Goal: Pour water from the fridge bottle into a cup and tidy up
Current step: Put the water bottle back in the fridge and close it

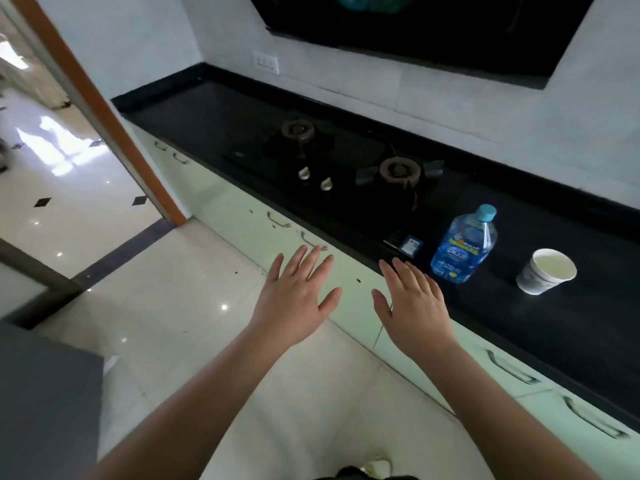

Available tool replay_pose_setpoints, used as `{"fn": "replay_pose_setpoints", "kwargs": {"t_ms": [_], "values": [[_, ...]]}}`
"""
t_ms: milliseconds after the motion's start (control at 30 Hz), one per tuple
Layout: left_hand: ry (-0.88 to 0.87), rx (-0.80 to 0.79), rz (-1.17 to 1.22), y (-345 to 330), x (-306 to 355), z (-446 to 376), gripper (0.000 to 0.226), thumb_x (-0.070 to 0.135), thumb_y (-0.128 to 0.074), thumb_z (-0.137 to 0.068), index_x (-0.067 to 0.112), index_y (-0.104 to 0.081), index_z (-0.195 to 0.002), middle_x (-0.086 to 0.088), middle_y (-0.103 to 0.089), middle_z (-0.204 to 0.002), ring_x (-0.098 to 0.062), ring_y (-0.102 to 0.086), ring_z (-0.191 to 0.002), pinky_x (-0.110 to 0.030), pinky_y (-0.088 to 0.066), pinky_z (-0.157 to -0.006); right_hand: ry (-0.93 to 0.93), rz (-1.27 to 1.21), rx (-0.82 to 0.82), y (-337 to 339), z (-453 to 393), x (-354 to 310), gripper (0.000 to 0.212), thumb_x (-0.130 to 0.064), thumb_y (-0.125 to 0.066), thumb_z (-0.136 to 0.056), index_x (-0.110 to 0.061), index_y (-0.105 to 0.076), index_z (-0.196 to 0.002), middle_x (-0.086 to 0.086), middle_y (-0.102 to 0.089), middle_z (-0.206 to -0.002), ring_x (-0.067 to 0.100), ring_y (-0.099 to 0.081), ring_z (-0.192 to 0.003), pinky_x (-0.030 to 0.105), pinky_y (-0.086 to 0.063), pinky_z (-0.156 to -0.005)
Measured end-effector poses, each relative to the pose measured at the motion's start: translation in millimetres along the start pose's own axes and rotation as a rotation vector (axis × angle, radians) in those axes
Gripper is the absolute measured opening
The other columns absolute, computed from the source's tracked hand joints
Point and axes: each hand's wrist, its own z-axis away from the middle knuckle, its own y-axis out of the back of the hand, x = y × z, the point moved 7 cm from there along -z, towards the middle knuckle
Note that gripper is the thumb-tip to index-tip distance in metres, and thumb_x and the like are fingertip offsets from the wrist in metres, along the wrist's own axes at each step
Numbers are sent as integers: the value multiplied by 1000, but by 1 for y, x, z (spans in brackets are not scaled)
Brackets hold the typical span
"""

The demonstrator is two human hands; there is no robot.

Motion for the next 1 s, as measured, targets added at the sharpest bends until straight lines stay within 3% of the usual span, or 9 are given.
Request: {"fn": "replay_pose_setpoints", "kwargs": {"t_ms": [400,667,1000], "values": [[392,51,95,45,-178,151,64,60,-13,-100,34,-7,-158,7,-1,-167,-14,8,-153,-46,2,-124,337,49,-48,-4,12,-210,60,-50,-19,-101,-24,-12,-155,1,-16,-162,19,-11,-149,39,-9,-121],[657,59,84,51,-272,272,68,66,-13,-98,34,-4,-158,6,1,-167,-17,9,-153,-48,4,-123,583,32,-56,-26,40,-357,58,-49,-26,-101,-24,-23,-153,3,-27,-158,20,-21,-147,39,-13,-118],[961,146,117,41,-335,397,66,62,-15,-99,32,-8,-158,3,-5,-167,-18,3,-153,-49,-3,-124,926,71,-48,-53,81,-496,57,-49,-27,-100,-21,-33,-149,7,-38,-153,26,-34,-142,44,-27,-116]]}}
